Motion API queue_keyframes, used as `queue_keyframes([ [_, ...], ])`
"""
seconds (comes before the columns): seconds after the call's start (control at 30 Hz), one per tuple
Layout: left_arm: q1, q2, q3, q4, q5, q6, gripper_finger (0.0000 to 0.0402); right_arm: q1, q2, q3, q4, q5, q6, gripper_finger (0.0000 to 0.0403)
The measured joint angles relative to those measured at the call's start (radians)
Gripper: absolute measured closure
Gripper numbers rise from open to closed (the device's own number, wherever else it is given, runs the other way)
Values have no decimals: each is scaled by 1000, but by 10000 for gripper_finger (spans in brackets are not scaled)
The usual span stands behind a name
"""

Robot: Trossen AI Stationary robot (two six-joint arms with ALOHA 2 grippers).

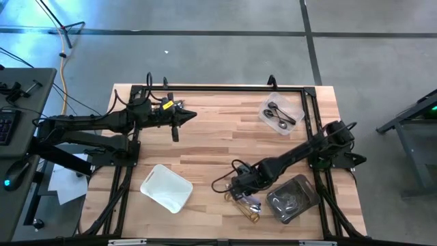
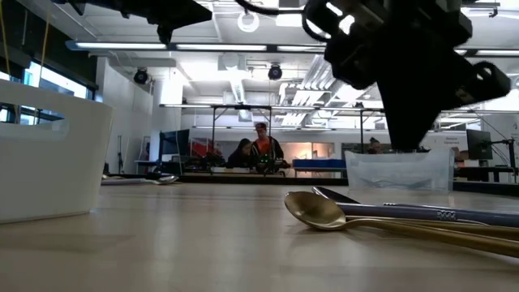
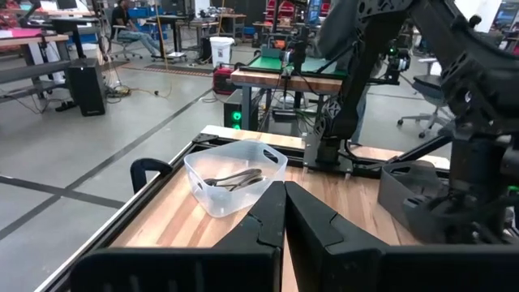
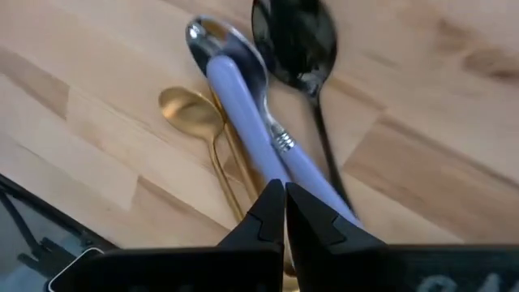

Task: Sort silverware by color (type)
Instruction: Put the black spoon into the transparent bin

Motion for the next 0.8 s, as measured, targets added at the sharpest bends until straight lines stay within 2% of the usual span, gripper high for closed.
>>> queue_keyframes([
  [0.13, 0, 0, 0, 0, 0, 0, 401, -5, 0, 14, -67, 13, -32, 403],
  [0.37, 0, 0, 0, 0, 0, 0, 402, -30, 0, -19, 2, -5, -35, 403],
  [0.63, 0, 0, 0, 0, 0, 0, 401, -36, 0, -21, 38, 46, -35, 402],
  [0.8, 0, 0, 0, 0, 0, -1, 401, -36, 33, -21, 41, 40, 1, 369],
])
